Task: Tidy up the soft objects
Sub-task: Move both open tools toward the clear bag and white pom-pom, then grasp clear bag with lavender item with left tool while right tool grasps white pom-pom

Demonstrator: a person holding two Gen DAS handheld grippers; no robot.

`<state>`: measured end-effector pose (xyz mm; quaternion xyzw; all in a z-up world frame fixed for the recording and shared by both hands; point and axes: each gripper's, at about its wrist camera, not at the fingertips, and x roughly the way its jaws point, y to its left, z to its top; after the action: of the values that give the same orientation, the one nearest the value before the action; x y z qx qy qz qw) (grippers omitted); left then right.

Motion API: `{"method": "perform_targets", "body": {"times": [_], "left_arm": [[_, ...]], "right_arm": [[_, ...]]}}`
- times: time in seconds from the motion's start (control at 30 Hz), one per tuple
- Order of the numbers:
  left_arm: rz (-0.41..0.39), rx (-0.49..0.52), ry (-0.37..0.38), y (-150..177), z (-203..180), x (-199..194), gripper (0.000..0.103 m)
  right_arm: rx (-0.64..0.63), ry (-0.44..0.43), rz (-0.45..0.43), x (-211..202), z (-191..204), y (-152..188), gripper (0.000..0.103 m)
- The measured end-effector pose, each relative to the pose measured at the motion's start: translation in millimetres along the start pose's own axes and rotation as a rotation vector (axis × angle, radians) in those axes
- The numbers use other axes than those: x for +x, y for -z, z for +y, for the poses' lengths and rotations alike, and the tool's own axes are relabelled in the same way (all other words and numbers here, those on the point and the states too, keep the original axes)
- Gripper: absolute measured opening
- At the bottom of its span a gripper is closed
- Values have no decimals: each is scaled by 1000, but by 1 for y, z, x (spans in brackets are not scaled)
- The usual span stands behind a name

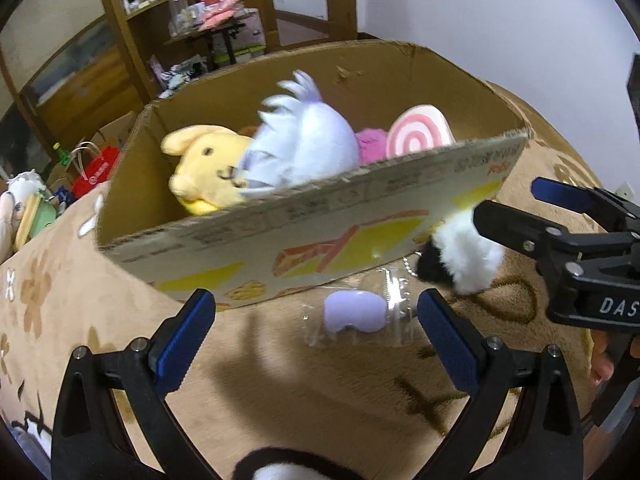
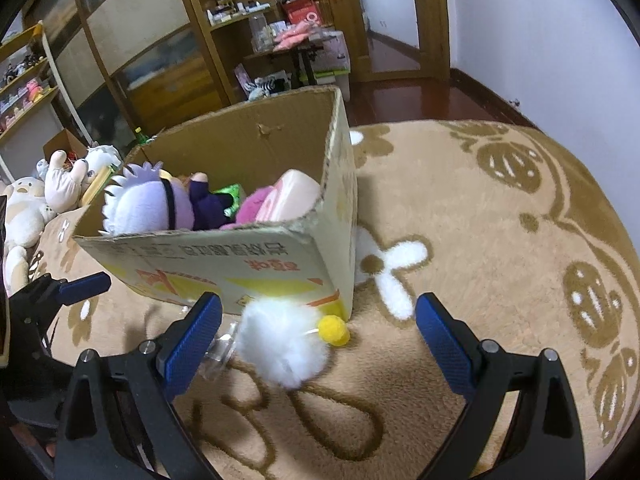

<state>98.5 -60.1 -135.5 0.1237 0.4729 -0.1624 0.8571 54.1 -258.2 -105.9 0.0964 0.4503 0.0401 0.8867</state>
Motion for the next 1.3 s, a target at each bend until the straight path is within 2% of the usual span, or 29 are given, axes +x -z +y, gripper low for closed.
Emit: {"method": "perform_targets", "body": {"times": [0.27, 0.63, 0.83, 0.97, 1.17, 1.23, 1.3], "left_arm": [[36, 19, 32, 6, -11, 23, 100], [128, 34, 9, 14, -26, 52, 100], [150, -44, 61, 14, -17, 61, 100], [146, -43, 59, 11, -11, 64, 101], [137, -39, 58, 23, -22, 59, 97], [134, -28, 58, 20, -17, 61, 93], [129, -14, 53, 21, -23, 58, 90]], "right_arm": [[20, -5, 64, 26, -4, 6, 102], [25, -10, 112, 45, -3, 10, 102], [10, 1, 123, 51, 1, 11, 101], [-6, 20, 127, 54, 8, 11, 101], [-34, 16, 128, 53, 19, 12, 88], [-41, -5, 133, 54, 22, 11, 73], [-57, -4, 139, 54, 28, 12, 72]]}}
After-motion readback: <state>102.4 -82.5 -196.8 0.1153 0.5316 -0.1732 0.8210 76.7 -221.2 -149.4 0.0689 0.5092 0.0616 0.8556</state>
